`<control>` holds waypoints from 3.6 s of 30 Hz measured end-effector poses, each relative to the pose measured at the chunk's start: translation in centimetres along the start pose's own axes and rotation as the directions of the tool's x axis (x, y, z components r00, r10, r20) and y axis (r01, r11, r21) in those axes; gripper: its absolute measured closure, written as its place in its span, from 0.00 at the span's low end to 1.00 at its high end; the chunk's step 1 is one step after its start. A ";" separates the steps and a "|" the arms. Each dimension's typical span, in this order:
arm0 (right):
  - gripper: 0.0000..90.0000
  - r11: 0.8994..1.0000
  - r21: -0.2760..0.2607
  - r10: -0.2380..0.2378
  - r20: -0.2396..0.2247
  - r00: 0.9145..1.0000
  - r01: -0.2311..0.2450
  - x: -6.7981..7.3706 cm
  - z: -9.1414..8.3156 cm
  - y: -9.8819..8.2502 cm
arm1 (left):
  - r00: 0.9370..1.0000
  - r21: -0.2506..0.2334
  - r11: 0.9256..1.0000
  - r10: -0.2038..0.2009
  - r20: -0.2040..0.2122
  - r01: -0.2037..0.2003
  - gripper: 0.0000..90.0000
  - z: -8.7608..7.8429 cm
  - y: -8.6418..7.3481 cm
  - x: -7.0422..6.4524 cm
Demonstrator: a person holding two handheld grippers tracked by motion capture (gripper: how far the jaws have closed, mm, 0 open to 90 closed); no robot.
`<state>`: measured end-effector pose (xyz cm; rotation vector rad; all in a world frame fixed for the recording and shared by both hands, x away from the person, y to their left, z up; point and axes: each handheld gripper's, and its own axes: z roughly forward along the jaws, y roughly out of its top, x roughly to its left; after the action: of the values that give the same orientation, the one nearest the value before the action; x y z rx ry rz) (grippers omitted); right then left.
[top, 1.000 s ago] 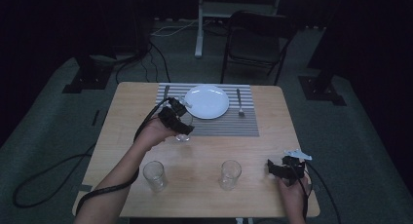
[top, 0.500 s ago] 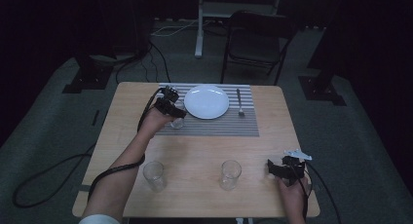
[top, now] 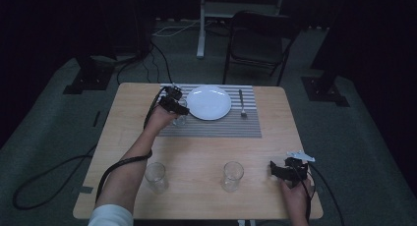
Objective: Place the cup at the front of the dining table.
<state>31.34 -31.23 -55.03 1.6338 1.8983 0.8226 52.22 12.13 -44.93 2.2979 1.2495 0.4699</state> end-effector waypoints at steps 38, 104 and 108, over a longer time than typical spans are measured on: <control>0.14 1.000 0.000 0.000 0.000 1.000 0.000 0.0 0.0 0.0 | 0.997 0.046 0.999 -0.027 0.068 0.024 0.00 -0.4 -4.1 0.1; 0.14 1.000 -0.001 0.001 0.002 1.000 -0.001 0.0 0.1 0.0 | 0.928 -0.168 0.945 -0.312 -0.205 0.281 0.00 -7.4 -25.6 5.1; 0.14 1.000 -0.001 0.001 0.002 1.000 -0.001 0.0 0.1 0.0 | 0.919 -0.176 0.937 -0.335 -0.210 0.301 0.00 -7.8 -26.7 5.1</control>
<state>31.41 -31.20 -55.04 1.6347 1.8956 0.8226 32.64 30.88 -53.02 1.9126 1.6172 0.7035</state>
